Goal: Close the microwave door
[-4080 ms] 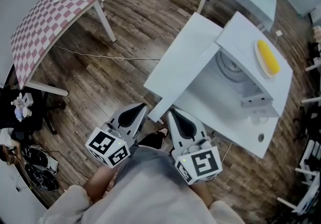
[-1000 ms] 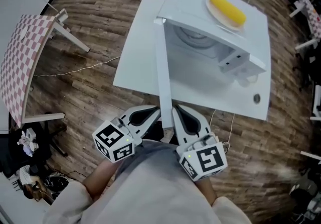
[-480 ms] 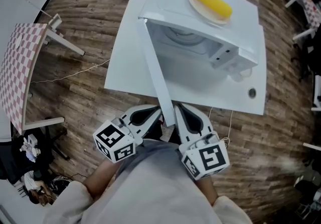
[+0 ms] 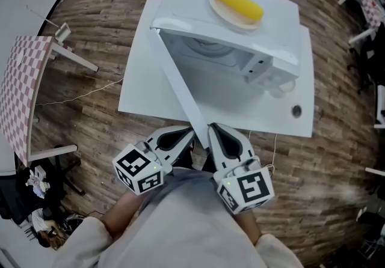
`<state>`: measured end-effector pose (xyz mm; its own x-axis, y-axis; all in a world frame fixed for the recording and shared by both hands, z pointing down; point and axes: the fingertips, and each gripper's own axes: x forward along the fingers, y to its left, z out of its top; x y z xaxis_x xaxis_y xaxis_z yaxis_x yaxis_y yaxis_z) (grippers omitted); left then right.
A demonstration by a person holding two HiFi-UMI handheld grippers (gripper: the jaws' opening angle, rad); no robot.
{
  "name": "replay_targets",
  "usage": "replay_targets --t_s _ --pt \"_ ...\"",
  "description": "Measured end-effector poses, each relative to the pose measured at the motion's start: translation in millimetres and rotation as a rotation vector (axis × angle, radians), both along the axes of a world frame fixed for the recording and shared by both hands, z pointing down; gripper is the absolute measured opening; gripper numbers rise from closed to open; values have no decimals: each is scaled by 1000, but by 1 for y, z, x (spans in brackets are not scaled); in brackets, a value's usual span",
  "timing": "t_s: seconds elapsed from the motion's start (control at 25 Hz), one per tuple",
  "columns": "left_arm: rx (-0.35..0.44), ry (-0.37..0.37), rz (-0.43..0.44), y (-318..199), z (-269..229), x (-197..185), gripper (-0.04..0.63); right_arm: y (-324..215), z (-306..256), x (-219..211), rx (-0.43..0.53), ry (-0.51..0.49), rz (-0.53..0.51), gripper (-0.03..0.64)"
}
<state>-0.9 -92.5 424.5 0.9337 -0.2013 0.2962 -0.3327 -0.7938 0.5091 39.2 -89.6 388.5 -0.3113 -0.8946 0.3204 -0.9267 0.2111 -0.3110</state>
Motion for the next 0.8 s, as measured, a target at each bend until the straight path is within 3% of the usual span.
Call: replay_targets --t_s 0.8 --pt "-1 0 24 4 -1 77 20 0 3 72 9 -13 -9 24"
